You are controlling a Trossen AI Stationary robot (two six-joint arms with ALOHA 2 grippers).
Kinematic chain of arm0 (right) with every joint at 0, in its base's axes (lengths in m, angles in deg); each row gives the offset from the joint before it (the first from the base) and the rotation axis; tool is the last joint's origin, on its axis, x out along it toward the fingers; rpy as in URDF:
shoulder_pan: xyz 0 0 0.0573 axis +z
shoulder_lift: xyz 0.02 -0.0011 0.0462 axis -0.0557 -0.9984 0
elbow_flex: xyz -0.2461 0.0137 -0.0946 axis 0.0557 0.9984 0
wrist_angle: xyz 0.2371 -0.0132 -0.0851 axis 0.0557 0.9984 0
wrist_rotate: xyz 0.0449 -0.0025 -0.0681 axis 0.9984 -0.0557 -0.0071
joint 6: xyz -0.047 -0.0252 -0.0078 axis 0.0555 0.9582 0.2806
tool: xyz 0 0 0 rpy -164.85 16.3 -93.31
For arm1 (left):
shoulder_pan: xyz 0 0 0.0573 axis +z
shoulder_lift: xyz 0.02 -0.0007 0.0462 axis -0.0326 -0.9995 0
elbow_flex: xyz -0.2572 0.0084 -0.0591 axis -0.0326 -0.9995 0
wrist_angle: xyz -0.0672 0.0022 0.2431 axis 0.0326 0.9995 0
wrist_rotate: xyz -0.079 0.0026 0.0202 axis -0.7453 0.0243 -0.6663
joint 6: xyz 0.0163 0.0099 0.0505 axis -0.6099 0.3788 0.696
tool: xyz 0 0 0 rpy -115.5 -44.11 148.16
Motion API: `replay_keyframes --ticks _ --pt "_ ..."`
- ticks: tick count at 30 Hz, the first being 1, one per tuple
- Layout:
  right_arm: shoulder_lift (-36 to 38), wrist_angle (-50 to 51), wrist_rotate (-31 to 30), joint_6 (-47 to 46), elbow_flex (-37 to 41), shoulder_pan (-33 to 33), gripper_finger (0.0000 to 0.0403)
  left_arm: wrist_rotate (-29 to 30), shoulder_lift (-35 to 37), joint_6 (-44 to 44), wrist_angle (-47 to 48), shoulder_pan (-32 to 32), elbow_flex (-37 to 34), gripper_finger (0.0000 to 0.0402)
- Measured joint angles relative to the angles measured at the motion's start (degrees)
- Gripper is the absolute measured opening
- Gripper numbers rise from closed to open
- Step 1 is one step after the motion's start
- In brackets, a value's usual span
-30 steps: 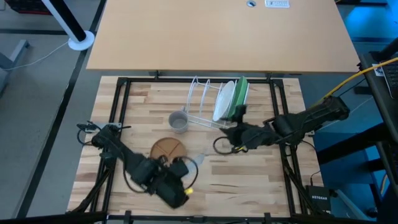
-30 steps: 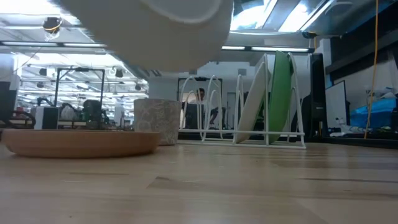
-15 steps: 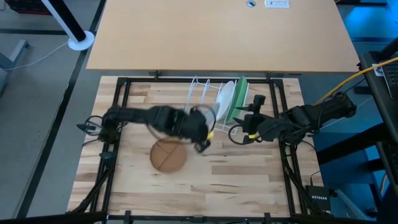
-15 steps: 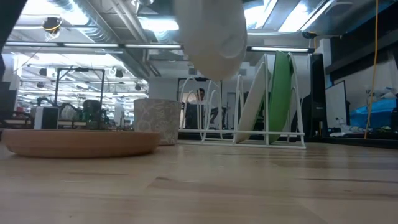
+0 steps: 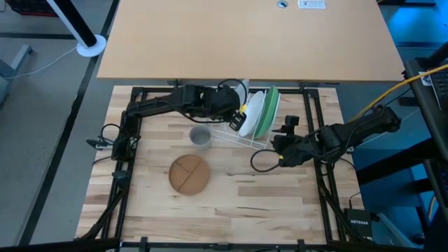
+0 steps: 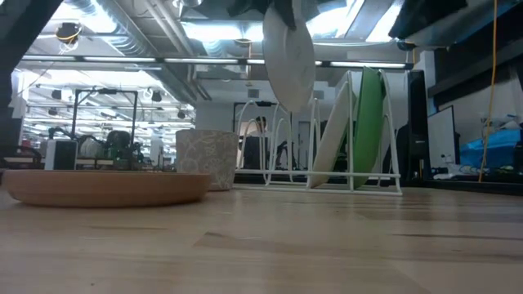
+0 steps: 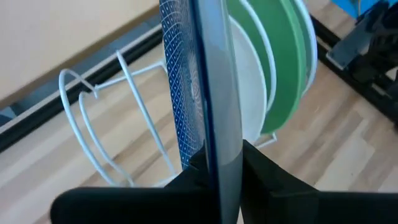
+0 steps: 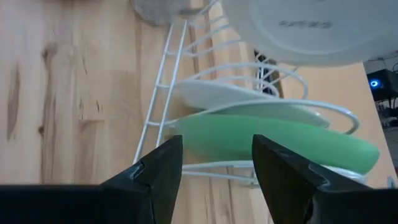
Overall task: Sort dishes
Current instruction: Put the blue plate in the dish rack
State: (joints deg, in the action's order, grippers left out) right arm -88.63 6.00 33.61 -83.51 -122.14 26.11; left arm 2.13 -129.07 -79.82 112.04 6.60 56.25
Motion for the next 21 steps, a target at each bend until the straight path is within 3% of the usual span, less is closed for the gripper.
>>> replay_keyframes --ticks 11,21 --pt "-0.16 -9.32 0.34 -0.05 11.55 -0.07 0.0198 0.01 -0.17 0.13 -9.27 4.82 -7.86 0.0023" --pt "-0.19 -20.89 7.64 -0.15 19.33 -0.07 0.0198 -0.91 -0.28 1.16 -20.47 5.08 -20.79 0.0029"
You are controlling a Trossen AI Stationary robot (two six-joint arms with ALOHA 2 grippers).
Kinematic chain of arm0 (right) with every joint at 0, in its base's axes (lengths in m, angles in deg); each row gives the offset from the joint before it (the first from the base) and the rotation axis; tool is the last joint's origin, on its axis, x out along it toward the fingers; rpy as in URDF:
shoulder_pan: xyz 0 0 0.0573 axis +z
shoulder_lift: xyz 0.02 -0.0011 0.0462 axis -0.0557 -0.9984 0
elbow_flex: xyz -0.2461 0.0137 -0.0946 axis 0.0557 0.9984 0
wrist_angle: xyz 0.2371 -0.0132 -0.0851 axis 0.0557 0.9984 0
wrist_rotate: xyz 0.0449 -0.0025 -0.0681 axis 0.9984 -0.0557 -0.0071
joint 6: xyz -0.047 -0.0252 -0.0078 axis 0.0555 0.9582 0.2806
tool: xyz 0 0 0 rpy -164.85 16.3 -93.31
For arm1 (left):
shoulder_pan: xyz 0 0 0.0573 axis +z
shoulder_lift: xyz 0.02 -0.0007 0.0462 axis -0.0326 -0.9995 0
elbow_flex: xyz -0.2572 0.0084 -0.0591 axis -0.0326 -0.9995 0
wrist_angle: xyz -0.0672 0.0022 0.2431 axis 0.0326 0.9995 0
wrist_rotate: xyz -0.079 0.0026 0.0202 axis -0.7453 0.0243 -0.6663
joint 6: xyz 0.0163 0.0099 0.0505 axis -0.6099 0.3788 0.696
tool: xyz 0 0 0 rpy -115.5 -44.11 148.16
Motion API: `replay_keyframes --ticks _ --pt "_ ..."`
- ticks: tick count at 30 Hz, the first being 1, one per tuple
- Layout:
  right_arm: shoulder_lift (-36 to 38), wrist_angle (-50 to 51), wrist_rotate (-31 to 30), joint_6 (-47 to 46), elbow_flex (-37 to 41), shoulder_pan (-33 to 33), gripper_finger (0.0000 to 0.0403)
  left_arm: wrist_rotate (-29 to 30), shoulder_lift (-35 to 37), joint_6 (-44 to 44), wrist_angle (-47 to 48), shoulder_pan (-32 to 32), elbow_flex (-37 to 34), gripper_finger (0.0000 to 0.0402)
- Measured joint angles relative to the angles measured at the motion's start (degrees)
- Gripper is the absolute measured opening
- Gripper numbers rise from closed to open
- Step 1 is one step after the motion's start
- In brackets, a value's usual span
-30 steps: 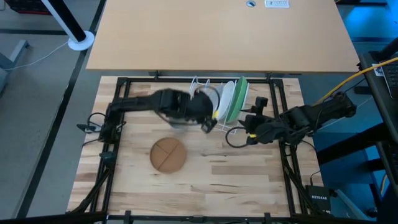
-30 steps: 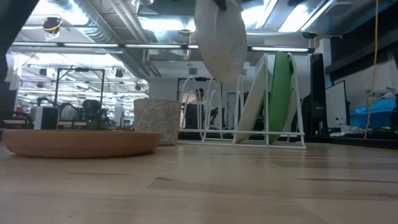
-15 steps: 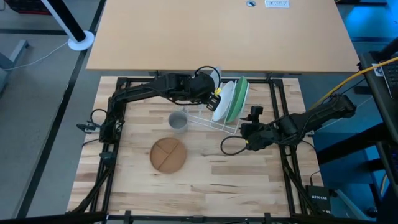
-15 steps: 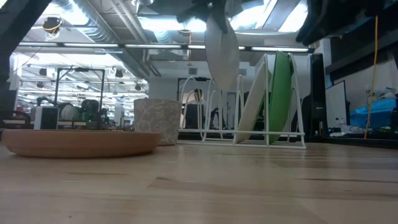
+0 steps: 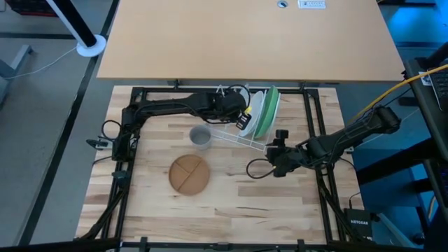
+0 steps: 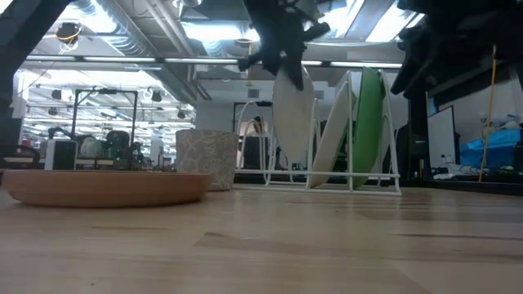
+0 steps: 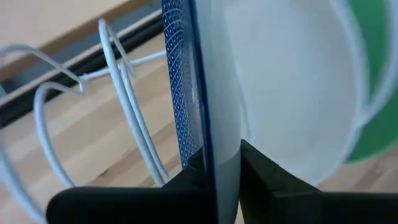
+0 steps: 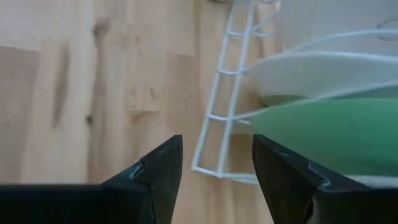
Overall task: Sort dishes
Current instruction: Put the blue plate in the dish rack
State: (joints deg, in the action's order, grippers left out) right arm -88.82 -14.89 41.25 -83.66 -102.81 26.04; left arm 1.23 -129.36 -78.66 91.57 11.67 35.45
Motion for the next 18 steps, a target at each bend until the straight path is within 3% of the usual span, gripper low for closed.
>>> replay_keyframes --ticks 8,18 --pt "0.02 -3.26 3.13 0.01 1.23 0.00 0.0198 -0.22 -0.02 -0.02 -9.90 0.07 -8.53 0.0030" --pt "0.02 -3.74 3.13 0.04 1.22 0.00 0.0198 -3.14 0.17 4.07 -12.01 -0.12 -9.74 0.0081"
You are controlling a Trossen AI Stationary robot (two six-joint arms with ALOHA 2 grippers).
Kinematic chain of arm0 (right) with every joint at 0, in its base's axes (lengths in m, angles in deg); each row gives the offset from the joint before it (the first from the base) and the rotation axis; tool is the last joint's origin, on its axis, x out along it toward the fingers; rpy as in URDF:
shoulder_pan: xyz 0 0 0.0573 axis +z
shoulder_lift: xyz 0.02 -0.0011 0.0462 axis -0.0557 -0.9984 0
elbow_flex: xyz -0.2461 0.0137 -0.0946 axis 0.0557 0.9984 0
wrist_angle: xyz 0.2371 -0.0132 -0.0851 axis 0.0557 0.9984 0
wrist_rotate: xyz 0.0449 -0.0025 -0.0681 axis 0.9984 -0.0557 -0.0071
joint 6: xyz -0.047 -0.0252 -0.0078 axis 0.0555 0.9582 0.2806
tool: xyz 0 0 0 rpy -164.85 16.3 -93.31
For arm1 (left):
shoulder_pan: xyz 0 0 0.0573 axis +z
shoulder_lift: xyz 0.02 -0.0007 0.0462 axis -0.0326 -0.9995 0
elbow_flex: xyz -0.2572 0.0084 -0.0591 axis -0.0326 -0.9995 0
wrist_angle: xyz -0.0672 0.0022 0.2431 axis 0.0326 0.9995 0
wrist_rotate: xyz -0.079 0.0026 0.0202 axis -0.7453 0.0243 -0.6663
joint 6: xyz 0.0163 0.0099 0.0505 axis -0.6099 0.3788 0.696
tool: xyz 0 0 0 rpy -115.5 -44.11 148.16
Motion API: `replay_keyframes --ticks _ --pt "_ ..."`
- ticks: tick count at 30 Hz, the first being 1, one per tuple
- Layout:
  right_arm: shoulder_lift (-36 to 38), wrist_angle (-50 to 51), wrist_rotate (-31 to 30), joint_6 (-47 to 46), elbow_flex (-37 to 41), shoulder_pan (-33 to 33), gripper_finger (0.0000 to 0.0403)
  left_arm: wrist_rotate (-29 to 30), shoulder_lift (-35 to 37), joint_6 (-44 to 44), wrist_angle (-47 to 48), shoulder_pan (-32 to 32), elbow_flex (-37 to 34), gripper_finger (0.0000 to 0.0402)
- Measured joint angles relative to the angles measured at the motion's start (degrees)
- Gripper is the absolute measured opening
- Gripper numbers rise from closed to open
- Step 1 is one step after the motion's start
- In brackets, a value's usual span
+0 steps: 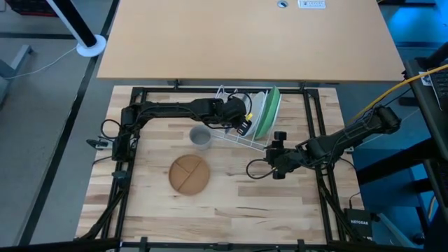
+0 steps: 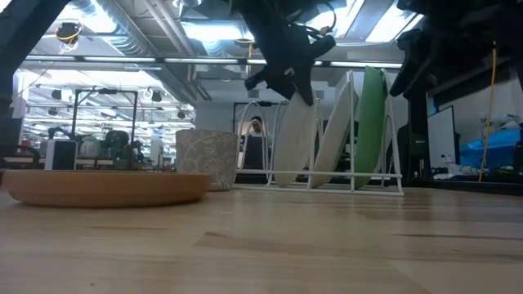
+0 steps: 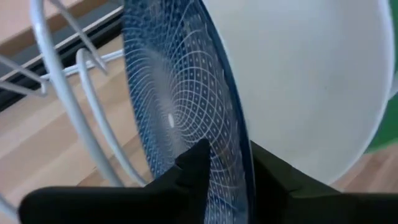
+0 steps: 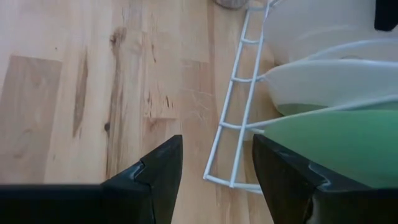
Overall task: Sort dishes
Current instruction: Put the blue plate in the dish rack, then put the brown plate in the dish rack
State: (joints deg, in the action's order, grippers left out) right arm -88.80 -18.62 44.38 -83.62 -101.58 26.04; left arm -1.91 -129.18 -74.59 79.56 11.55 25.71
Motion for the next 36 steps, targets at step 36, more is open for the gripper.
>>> replay_keyframes --ticks 36 --pt "0.00 -1.02 3.50 0.04 -0.04 0.04 0.0198 -18.48 10.36 -0.62 23.99 -24.45 -6.58 0.0120"
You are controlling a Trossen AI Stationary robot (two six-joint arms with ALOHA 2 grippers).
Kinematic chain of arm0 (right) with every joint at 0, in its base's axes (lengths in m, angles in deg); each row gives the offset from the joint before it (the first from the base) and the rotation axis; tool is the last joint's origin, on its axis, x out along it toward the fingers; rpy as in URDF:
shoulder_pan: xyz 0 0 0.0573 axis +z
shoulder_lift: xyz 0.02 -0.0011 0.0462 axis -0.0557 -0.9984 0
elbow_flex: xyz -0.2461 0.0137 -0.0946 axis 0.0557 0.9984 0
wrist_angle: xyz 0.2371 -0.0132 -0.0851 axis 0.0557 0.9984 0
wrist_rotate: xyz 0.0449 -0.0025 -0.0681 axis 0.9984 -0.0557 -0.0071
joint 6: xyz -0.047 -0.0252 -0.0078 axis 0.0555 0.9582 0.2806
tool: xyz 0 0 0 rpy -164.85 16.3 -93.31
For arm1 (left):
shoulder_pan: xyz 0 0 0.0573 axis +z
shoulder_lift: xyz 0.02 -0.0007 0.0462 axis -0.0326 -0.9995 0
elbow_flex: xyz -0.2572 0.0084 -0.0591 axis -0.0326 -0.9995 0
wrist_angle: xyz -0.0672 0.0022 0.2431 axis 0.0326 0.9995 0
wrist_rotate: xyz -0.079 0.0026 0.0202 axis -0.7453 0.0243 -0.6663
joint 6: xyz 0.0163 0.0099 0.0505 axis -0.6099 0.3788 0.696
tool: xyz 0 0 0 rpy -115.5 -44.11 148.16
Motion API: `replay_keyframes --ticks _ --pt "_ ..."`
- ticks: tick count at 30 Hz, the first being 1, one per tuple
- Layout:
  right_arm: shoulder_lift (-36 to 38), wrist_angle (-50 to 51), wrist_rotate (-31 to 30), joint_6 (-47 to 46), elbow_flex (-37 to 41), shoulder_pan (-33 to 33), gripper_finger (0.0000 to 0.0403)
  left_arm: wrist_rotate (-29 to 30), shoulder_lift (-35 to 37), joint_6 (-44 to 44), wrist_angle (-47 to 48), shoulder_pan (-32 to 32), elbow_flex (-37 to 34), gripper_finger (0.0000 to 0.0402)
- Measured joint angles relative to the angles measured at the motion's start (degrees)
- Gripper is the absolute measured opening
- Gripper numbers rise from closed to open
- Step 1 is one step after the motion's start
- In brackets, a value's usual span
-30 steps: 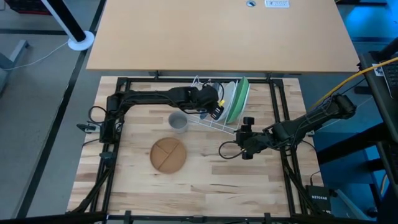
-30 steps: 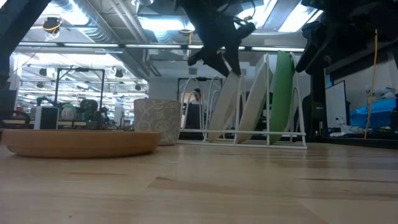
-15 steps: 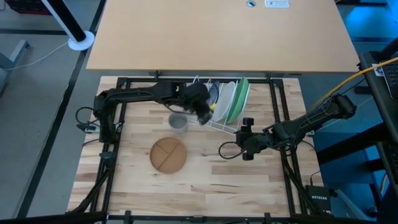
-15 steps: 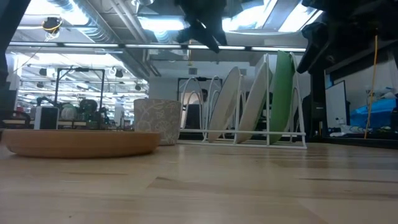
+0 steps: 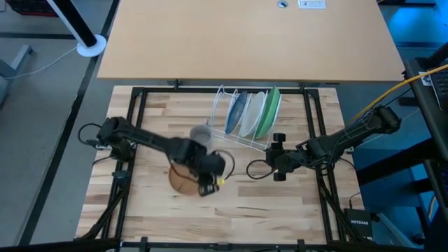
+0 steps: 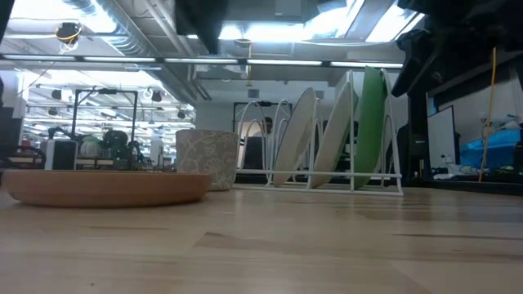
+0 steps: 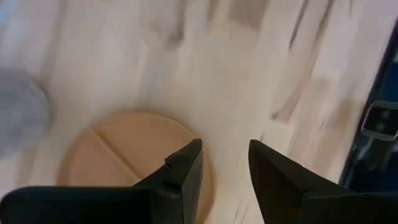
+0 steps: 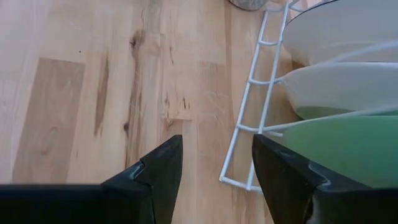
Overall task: Sort dishes
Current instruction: Put the brown plate in the dish rack
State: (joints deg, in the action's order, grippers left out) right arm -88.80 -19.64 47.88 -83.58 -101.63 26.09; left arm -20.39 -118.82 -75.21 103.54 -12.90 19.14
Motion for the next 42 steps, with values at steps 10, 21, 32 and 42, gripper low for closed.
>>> replay_keyframes --ticks 10,21,32,42 --pt "0.00 -1.46 0.02 0.00 -0.02 -0.02 0.0198 6.19 -0.09 -10.44 -4.99 -7.82 -9.86 0.0121" --pt "-0.02 -1.48 0.01 0.00 -0.02 -0.04 0.0198 6.22 -0.23 -15.50 -14.16 -9.63 -19.95 0.0120" --pt "-0.02 -1.51 0.00 0.00 -0.02 -0.04 0.0198 6.32 -0.24 -15.64 -26.60 -9.63 -27.40 0.0120" --pt "-0.02 -1.69 0.00 0.00 -0.02 -0.04 0.0198 7.48 -0.24 -19.71 -28.52 -9.63 -30.74 0.0120"
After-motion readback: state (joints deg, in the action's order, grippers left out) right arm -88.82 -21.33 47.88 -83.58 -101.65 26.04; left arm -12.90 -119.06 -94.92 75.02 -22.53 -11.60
